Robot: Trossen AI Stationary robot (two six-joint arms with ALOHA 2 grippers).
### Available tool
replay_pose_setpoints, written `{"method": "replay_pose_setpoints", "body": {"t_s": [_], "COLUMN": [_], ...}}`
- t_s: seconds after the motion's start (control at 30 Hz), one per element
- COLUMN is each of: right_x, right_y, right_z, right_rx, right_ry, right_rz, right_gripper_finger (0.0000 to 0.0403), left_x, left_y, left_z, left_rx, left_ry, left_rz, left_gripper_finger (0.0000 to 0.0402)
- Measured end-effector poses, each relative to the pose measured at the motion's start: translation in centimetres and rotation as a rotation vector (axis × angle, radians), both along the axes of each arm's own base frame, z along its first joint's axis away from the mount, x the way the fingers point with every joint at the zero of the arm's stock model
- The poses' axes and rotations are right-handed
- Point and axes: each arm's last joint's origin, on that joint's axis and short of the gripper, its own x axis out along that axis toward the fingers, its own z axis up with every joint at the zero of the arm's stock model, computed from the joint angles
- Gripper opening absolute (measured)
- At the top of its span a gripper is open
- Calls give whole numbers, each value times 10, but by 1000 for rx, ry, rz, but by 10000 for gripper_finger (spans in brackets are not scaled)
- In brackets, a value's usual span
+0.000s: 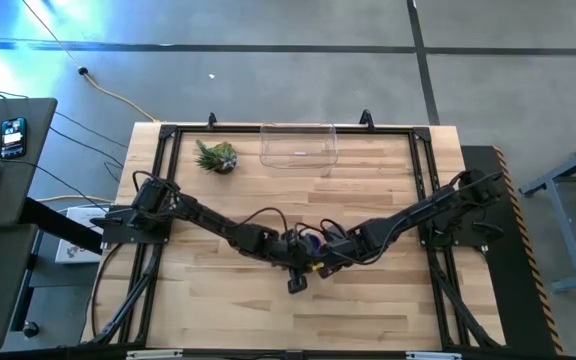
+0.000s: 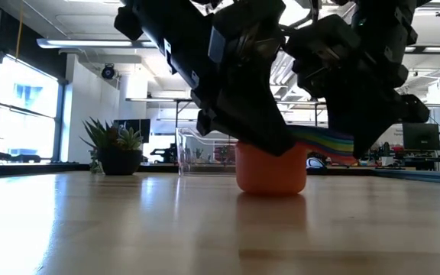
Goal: Nest measuring cups in basket
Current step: Adjust the stacked measuring cups
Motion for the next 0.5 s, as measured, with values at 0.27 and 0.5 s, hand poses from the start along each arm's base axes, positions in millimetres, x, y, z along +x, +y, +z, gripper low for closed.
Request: {"method": "replay_pose_setpoints", "body": {"t_s": [0.27, 0.5], "right_x": [2, -11], "right_y": [1, -4], "right_z": [1, 10], "right_rx": [21, -12], "right_ry": [-20, 47], "right_rz": [25, -9], "right_gripper_finger": [87, 87], "left_x": [3, -1], "left_y": [12, 14], "left_z": [0, -3], "left_rx": [-10, -13], "left_ry": [5, 64], "left_rz": [41, 17], "left_gripper_finger": [78, 78]}}
